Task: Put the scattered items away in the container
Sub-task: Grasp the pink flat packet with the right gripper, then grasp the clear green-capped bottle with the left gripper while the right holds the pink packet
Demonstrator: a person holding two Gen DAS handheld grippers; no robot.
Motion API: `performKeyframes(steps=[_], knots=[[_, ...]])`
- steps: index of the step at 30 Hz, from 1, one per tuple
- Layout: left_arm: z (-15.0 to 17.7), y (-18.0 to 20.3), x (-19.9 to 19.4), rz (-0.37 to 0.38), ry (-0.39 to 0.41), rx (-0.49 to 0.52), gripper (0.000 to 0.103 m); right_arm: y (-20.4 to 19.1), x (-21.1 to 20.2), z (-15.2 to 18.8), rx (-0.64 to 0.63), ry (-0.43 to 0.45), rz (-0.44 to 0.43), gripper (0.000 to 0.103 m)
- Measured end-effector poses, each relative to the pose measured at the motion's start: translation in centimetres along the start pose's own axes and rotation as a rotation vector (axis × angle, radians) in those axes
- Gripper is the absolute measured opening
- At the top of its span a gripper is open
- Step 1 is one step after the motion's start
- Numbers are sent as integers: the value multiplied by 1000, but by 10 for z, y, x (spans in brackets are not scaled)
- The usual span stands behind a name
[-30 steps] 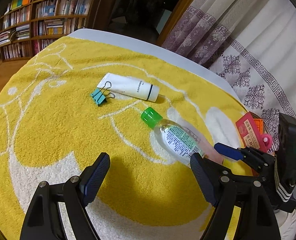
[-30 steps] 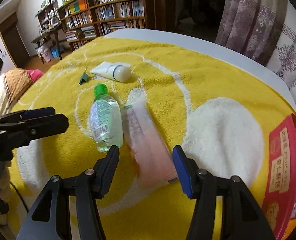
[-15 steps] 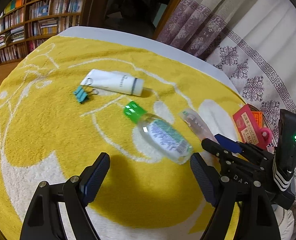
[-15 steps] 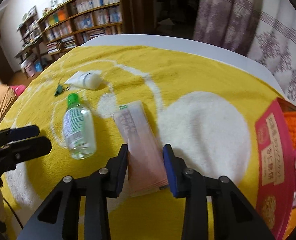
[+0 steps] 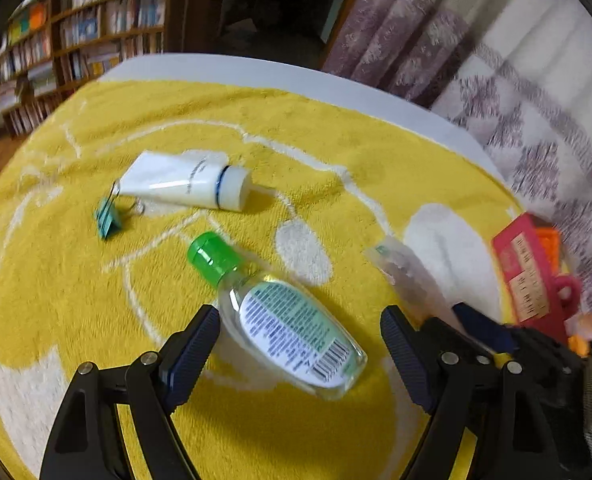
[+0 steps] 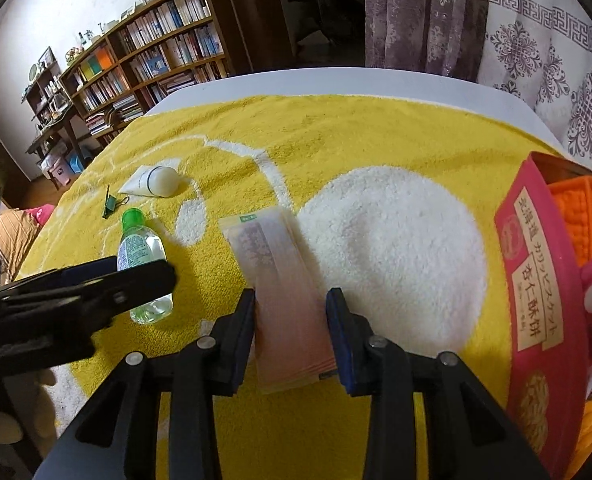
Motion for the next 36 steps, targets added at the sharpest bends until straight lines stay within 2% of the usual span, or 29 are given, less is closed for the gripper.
performKeyframes(steps=[7,11,17,20,23,24,25,26,28,32,36], knots=[[1,-6,3,-30,-27,139,84,-3,0,3,-43,-2,31,39],[4,-26,0,-117,-40,233,84,-1,-1,3,-40,-7,26,40],[3,-53,-10,-107,-37,177,84,-3,1,3,-52,-6,40,40],[-2,-53,-9,-92,-27,119,84,-4,1,4,-53,-4,44,40],[-4,-47,-5,-108,-6,123,84,-5,1,5,-61,-2,52,41],[-3,-46,-4,-119,5,128,82,-4,1,5,-60,-1,51,41],[-4,-45,-3,-138,26,139,74,-4,1,4,-59,-1,50,41],[-5,-44,-2,-142,42,148,70,-4,1,4,-59,1,49,41],[-4,-39,-5,-114,62,144,46,-4,1,4,-62,5,48,41],[-3,-38,-11,-49,80,86,46,-7,-1,4,-57,21,32,37],[-2,-33,-22,0,103,70,46,-11,-7,-1,-40,51,-6,34]])
Point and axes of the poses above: each gripper's, at about its wrist camera, not at the fingertips, and x roughly the way its jaws point, y to its right, z to its underside, the point moved 10 cm from there along x, roughly the way its jaws point
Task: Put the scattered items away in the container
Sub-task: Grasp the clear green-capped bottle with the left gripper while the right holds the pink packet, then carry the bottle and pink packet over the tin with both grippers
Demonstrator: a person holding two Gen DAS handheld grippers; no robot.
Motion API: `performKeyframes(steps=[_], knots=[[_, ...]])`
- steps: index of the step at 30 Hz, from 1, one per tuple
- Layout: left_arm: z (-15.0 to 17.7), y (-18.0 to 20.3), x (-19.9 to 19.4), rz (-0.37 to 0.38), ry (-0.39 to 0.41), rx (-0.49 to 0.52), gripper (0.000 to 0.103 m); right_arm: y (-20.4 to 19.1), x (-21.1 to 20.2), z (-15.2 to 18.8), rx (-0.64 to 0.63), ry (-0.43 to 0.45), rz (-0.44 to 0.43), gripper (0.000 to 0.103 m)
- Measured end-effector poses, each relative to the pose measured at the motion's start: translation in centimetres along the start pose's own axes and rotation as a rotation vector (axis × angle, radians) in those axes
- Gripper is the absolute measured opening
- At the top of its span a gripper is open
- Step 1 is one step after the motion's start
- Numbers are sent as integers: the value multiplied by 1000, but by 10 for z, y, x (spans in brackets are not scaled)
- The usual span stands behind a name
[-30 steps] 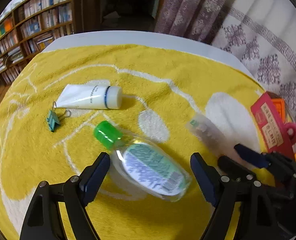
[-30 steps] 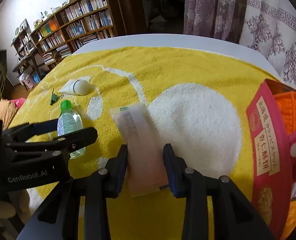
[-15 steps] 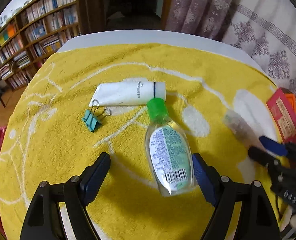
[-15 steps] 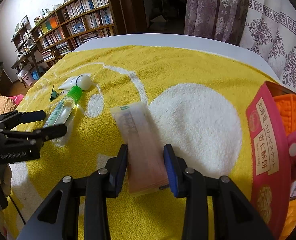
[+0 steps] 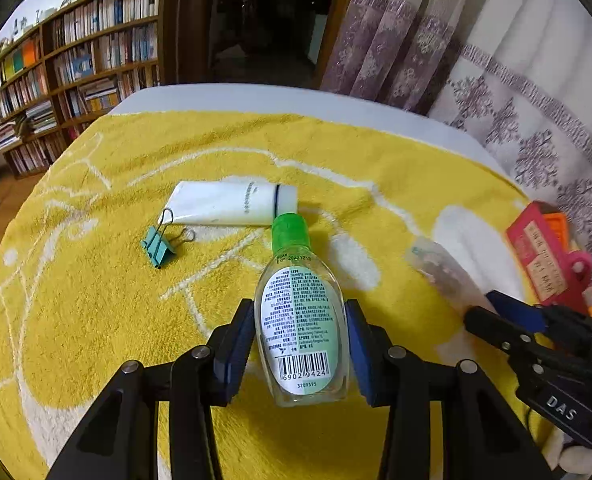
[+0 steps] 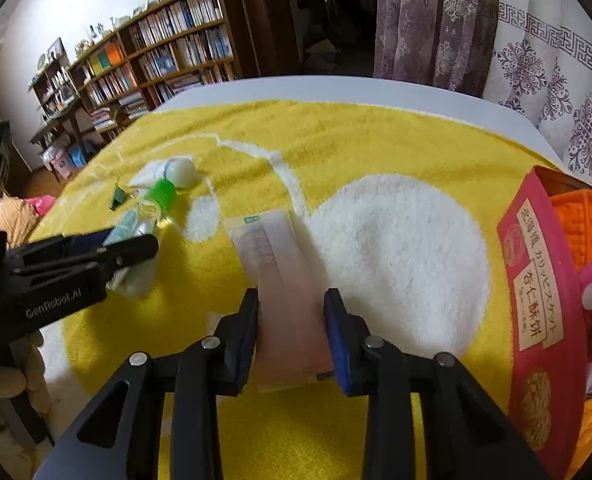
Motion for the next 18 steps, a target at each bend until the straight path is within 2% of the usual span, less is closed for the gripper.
performKeyframes(steps=[8,18], knots=[[-8,11,-23,54,72,-5,46,2,-15,-11,52,61,-39,34],[-7,19,-26,89,80,7,46,5,-37,-21,122,136,-91,34]])
Point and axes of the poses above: each gripper's, at about its wrist camera, not at the fingertips, and x roughly the way its jaws point, y to its right, z to its underside, the point moved 10 cm from there along x, roughly the way its jaws point
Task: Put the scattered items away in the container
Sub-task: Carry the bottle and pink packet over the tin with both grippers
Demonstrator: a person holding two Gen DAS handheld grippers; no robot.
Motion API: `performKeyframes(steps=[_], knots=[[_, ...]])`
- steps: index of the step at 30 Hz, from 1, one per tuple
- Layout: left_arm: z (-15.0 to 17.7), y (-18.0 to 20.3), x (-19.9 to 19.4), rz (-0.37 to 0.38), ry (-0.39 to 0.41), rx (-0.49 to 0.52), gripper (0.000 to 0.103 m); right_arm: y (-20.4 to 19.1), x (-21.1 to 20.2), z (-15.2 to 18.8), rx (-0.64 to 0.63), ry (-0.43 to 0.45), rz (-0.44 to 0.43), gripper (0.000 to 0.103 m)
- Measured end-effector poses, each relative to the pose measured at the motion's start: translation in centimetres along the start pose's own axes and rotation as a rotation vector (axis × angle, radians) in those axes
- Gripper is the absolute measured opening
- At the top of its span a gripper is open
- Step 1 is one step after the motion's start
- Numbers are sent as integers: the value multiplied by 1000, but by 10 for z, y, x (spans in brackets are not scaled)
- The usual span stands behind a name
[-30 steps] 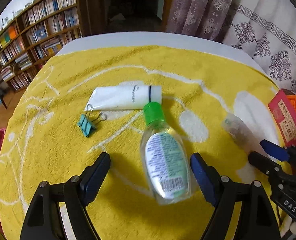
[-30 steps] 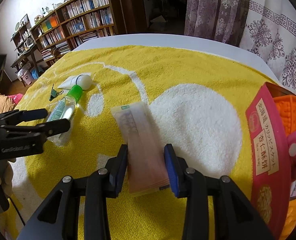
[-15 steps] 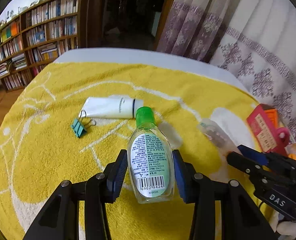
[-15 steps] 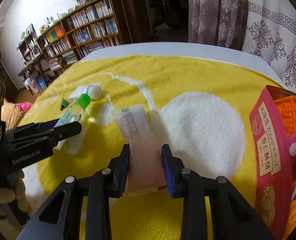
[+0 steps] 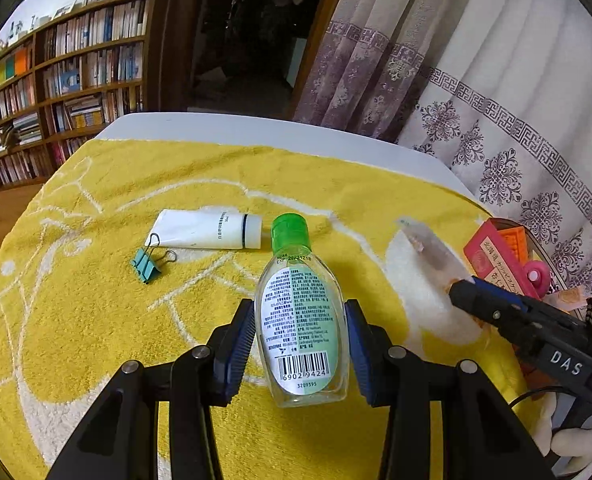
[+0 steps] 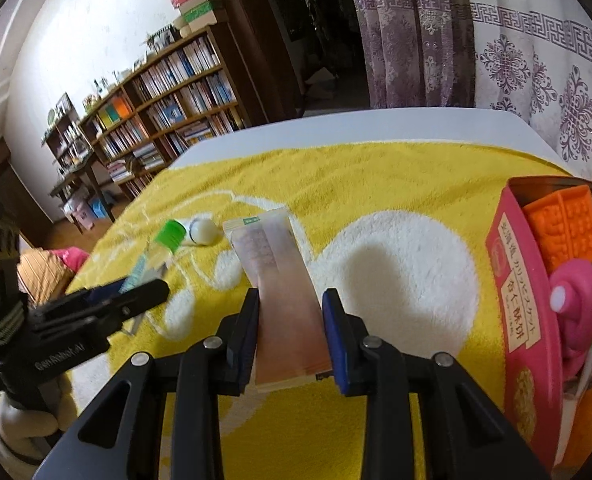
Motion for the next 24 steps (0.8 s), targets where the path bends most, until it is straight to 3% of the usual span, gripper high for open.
performKeyframes(steps=[8,12,24], knots=[[-1,13,-11,42,11,13,46,-4,-33,-9,32,86,-9,34],[0,27,-18,61,13,34,46,10,-77,-8,82,186,25,34],[-2,99,-35,151,19,114,46,105,-186,7,235,367,234,34]])
Point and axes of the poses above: each gripper's, at about its wrist camera, not at the fingertips, and x roughly the way its jaws point, y to its right, z to its underside, the point moved 10 cm from there along x, roughly the way its jaws point
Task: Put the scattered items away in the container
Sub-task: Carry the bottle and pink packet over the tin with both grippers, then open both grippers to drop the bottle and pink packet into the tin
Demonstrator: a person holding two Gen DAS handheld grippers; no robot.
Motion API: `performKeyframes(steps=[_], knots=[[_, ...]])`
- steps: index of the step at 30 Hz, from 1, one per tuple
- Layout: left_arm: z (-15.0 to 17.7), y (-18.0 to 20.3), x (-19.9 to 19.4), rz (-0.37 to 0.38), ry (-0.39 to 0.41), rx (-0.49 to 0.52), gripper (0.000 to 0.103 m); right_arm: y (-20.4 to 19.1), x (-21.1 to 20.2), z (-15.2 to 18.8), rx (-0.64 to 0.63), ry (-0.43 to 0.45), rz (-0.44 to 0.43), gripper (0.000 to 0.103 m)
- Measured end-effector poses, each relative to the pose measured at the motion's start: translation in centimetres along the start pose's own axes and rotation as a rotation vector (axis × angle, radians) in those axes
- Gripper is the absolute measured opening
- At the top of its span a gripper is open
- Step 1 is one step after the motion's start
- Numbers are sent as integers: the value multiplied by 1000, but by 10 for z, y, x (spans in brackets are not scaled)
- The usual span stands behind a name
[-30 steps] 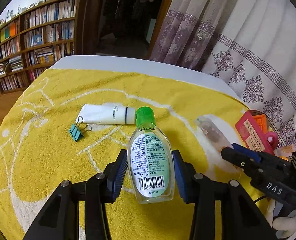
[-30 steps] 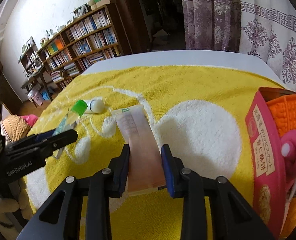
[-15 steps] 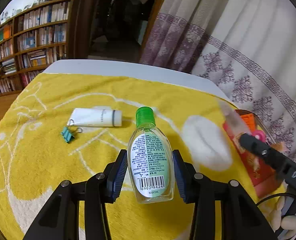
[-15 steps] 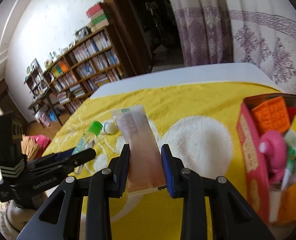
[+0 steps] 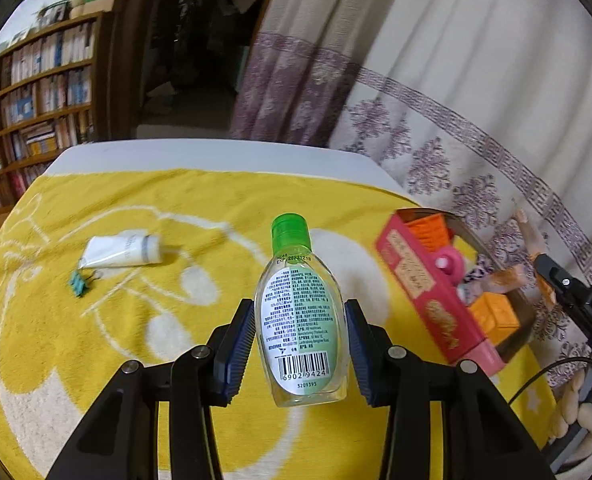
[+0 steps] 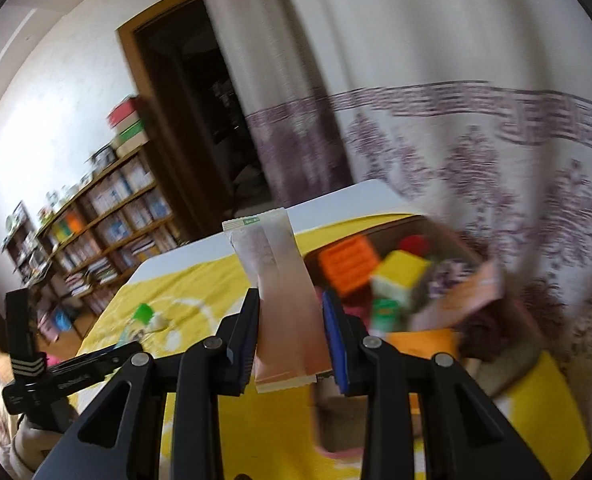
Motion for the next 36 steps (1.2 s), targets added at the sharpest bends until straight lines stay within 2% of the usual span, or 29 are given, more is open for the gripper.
performKeyframes(steps=[7,14,22,29,32,34,36], knots=[[-15,63,5,59,-4,92,46,49,-9,-8,53,29,81,34],[-29,128,24,115,-7,179,46,72,-3,-6,93,16,85,34],[-24,182,55,175,-53,228,46,91,-4,-11,134,19,84,34],[-21,199,80,201,-70,215,46,98,4,-6,150,-5,82,34],[-24,199,81,230,-70,187,49,99,7,-4,164,-17,70,40],[-26,196,78,222,-60,187,52,100,11,-1,181,-33,61,45],[-27,191,76,212,-56,180,52,101,15,3,183,-46,67,45]])
Point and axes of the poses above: each gripper's, at about its wrist camera, not at the fingertips, and x roughly the way its jaws point, y to its right, z to its underside, the point moved 10 cm from there along x, roughly the way its jaws point
